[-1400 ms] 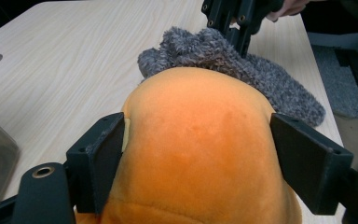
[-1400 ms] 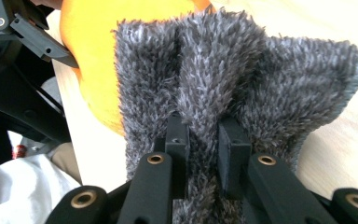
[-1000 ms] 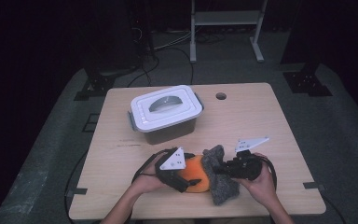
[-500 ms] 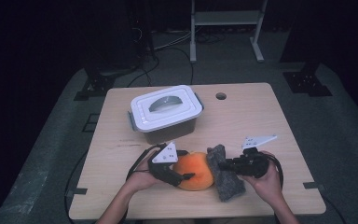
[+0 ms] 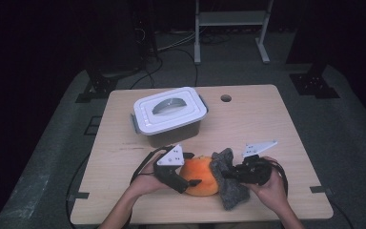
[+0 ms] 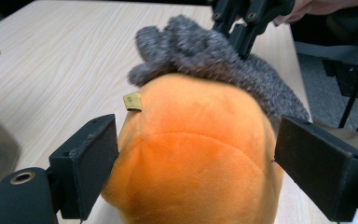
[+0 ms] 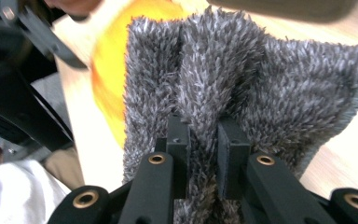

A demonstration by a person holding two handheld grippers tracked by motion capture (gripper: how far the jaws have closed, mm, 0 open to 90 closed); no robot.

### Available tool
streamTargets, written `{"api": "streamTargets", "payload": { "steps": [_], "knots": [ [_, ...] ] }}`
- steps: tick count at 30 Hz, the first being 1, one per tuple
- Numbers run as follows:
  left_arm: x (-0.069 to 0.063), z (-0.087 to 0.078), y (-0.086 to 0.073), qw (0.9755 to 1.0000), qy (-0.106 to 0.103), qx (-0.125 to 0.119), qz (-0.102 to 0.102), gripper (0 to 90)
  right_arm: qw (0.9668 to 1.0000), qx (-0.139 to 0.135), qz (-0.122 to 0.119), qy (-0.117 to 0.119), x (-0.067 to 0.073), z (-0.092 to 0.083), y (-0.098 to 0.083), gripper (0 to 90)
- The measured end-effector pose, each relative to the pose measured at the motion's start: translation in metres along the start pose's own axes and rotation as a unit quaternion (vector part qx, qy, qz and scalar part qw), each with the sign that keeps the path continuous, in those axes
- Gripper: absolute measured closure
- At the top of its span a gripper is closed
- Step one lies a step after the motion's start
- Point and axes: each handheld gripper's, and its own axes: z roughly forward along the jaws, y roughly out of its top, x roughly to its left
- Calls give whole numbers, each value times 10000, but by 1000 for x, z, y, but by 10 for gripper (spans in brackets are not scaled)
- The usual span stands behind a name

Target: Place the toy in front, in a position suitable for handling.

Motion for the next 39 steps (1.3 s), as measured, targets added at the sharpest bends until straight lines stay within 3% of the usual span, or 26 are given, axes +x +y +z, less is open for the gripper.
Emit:
{"api": "streamTargets", "payload": {
  "steps": [4, 7, 10, 13, 16, 23, 24, 26, 28, 31, 35, 39],
  "knots": [
    [-1, 3, -2, 9999, 132, -44, 24, 239, 9999, 57, -22, -101, -1, -3, 1, 774],
    [-6, 8, 2, 9997, 147, -114, 137, 247, 9992, -385, -132, -36, 10, -14, 11, 775],
    [-13, 14, 8, 9994, 145, -181, 268, 245, 9979, -543, -363, -12, 23, -16, 21, 773],
    [-16, 14, 11, 9993, 44, -141, 343, 195, 9985, -276, -462, 13, 25, -4, 19, 771],
    [-13, 11, 11, 9996, -66, -211, 183, 134, 9992, -249, -251, 202, 17, -1, 14, 774],
    [1, 4, 2, 9999, 26, 11, -148, 83, 9996, -254, 74, 98, -1, -8, 4, 774],
    [4, 4, -2, 9998, -8, 106, -195, 103, 9995, -270, 99, 101, -3, -8, 3, 774],
    [4, 6, -7, 9996, -179, 24, -204, 256, 9995, -252, 181, 85, -7, -10, 2, 773],
    [3, 7, -5, 9997, -161, 47, -158, 285, 9996, -230, 163, 39, -7, -11, 3, 773],
    [0, 8, -3, 9998, -130, -46, -156, 326, 9992, -377, -9, -113, 3, -20, 10, 774],
    [-10, 14, 6, 9999, -99, -112, 3, 343, 9973, -688, -256, 72, 21, -27, 23, 774],
    [-14, 17, 8, 10000, -17, -66, 56, 348, 9975, -515, -471, -61, 31, -20, 27, 773]
  ]
}}
